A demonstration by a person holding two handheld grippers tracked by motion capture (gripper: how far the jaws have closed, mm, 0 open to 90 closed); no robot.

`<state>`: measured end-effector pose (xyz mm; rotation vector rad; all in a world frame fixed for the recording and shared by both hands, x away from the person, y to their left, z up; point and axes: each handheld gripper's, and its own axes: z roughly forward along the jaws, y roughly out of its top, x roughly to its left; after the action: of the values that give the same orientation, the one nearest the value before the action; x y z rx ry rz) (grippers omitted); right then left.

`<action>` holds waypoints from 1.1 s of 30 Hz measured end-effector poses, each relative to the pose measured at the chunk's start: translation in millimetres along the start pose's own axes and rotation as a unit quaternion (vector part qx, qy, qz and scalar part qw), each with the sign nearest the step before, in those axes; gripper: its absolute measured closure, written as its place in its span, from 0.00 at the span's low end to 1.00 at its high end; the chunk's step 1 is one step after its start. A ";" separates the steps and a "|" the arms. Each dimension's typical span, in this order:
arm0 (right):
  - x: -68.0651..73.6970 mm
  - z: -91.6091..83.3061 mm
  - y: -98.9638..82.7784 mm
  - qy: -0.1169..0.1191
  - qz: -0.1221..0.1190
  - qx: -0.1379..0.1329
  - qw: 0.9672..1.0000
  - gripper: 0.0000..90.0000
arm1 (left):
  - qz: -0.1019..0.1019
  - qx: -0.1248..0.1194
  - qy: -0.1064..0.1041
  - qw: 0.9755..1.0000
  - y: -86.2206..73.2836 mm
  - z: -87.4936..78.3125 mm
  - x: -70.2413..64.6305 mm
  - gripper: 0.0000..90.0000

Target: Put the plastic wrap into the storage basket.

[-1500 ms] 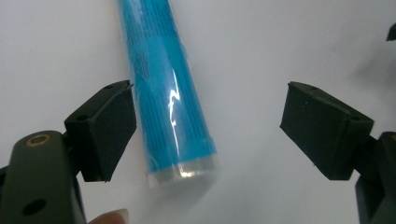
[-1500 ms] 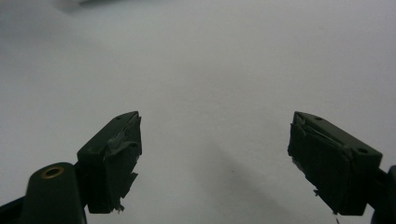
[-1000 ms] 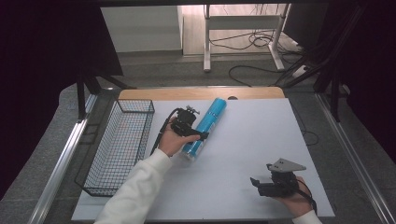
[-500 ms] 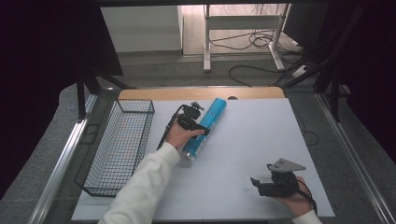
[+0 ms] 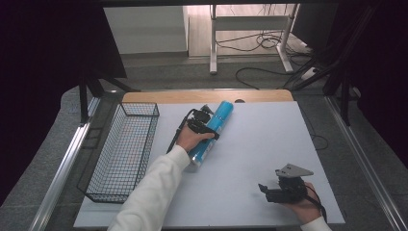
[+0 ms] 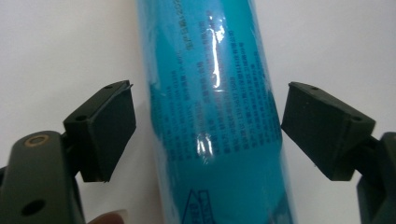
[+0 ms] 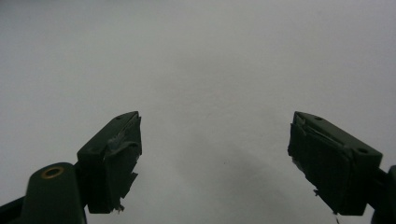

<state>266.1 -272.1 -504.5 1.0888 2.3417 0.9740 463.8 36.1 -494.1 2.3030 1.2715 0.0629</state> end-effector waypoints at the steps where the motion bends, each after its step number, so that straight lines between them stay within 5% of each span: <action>1: 0.0 0.0 0.0 0.000 0.000 0.000 1.000 0.20 | -0.001 0.003 0.002 1.000 0.8 1.6 -1.5 0.20; 8: -0.7 0.6 -0.7 -0.003 0.001 0.003 1.000 0.20 | -0.003 0.034 0.017 0.999 4.9 12.7 -4.3 0.26; 16: -2.1 1.4 -1.4 -0.006 0.001 0.005 1.000 0.20 | -0.004 0.042 0.020 0.999 7.3 13.4 -4.4 0.32; 22: -2.4 1.0 -1.3 -0.008 0.004 0.005 1.000 0.20 | -0.024 0.041 0.004 0.999 7.4 12.2 0.2 0.33; 33: -4.8 1.1 -2.2 -0.013 0.006 0.006 1.000 0.20 | -0.029 0.036 -0.010 0.999 6.0 8.1 8.0 0.34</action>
<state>268.6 -276.4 -506.7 1.1149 2.3251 0.9468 475.2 36.7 -500.0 2.3196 1.3495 -0.0250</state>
